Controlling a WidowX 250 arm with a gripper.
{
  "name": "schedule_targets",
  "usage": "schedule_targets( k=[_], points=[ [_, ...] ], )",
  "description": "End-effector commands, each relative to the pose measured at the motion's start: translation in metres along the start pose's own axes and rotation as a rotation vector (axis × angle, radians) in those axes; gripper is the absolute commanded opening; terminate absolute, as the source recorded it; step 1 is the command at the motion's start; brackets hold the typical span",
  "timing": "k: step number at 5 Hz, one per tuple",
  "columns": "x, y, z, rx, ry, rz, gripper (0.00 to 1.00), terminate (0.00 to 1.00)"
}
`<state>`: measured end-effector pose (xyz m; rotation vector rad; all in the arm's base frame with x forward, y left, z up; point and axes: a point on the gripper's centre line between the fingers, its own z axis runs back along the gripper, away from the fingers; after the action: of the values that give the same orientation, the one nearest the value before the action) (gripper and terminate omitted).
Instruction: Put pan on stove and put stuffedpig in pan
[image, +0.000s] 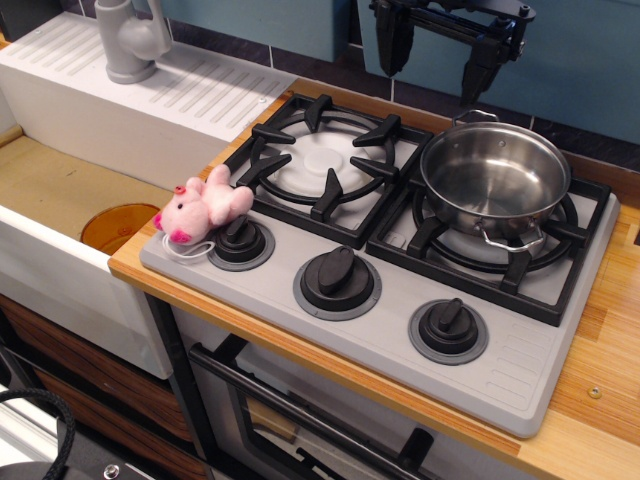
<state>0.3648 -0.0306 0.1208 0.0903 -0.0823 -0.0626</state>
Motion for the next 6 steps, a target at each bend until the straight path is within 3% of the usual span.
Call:
schedule_targets(
  k=[1,5,6],
  points=[
    [0.0,0.0,0.0,0.0,0.0,0.0,1.0,0.0],
    [0.009,-0.002,-0.07,-0.107,-0.09,-0.041,1.0,0.0],
    [0.009,-0.004,-0.079,-0.112,-0.071,-0.027,0.0,0.0]
  ],
)
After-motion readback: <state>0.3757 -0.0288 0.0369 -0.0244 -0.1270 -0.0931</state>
